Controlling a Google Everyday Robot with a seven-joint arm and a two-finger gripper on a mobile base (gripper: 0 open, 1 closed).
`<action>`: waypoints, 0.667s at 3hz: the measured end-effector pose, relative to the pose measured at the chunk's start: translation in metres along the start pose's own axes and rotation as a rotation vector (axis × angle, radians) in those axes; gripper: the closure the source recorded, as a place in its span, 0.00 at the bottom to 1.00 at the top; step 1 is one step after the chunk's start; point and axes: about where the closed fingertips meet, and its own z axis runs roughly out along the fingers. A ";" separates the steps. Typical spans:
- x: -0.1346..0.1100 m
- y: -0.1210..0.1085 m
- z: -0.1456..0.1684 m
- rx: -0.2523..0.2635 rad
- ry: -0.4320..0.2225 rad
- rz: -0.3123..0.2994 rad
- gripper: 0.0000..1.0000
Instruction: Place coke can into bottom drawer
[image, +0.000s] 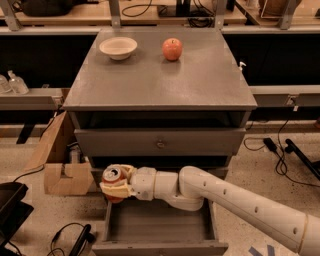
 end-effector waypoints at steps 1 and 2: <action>0.044 -0.007 0.005 -0.055 0.085 0.114 1.00; 0.058 -0.009 0.002 -0.052 0.110 0.147 1.00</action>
Offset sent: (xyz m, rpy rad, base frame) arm 0.0020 0.0033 -0.0374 -0.0447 0.0977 0.0520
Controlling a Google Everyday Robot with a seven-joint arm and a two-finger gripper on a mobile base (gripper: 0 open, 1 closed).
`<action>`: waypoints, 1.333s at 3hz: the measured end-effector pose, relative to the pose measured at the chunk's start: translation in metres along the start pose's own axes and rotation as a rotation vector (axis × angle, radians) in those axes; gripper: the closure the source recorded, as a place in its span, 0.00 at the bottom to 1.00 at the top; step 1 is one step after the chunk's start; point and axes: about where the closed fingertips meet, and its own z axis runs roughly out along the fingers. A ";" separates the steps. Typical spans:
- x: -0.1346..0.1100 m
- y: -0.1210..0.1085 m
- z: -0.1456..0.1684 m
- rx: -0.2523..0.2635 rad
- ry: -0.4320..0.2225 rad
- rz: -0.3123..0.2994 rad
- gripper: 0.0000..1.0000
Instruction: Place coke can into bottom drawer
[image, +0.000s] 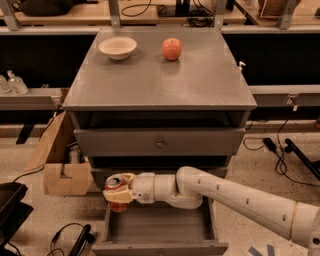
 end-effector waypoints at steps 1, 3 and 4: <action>0.037 -0.014 0.020 0.010 -0.057 0.022 1.00; 0.158 -0.066 0.041 0.052 -0.053 0.001 1.00; 0.219 -0.104 0.035 0.092 0.067 -0.017 1.00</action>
Offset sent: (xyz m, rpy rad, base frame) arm 0.0172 0.0223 -0.2043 0.1442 0.0495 -0.1170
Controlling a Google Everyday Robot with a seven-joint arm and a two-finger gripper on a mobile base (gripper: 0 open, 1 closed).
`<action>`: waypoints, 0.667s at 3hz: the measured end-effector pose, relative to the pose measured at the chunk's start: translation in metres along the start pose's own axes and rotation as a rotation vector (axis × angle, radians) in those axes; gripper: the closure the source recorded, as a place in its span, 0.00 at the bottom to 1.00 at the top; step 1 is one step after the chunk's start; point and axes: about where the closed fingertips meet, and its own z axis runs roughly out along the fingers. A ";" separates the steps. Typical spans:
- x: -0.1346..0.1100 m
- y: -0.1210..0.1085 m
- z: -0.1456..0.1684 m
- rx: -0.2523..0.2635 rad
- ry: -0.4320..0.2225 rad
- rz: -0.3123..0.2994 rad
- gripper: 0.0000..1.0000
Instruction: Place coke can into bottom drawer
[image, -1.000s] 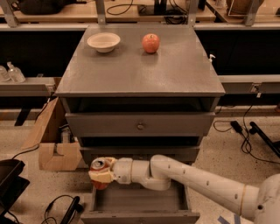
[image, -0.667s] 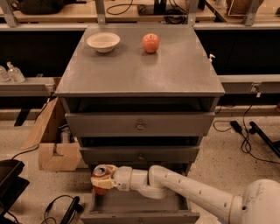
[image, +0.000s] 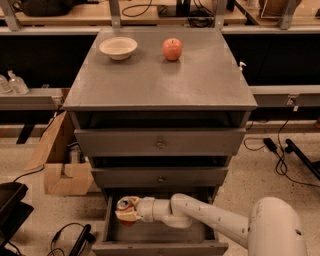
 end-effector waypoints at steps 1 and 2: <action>0.031 -0.023 -0.004 0.037 0.029 0.002 1.00; 0.032 -0.025 -0.002 0.037 0.034 -0.001 1.00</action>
Offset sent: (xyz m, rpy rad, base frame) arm 0.0106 -0.0120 -0.0290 -0.0318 0.0021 -0.0238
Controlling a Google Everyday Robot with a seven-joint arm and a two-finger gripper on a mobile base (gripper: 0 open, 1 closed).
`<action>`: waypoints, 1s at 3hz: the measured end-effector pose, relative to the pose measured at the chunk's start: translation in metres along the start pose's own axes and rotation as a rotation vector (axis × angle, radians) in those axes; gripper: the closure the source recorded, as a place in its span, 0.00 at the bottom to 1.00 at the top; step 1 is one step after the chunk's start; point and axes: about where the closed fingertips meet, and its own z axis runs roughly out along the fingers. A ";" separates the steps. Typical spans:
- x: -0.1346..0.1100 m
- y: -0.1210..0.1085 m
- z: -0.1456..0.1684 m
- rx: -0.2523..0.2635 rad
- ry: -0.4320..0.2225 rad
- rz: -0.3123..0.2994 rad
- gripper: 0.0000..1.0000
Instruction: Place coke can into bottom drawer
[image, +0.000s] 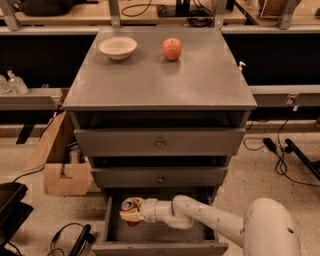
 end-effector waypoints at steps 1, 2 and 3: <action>0.000 0.004 0.006 -0.012 0.014 -0.011 1.00; 0.010 0.005 0.016 -0.010 0.001 -0.100 1.00; 0.036 -0.006 0.024 -0.010 0.013 -0.192 1.00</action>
Offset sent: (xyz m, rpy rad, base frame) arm -0.0068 0.0210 -0.0309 -0.0386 -0.2611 0.0688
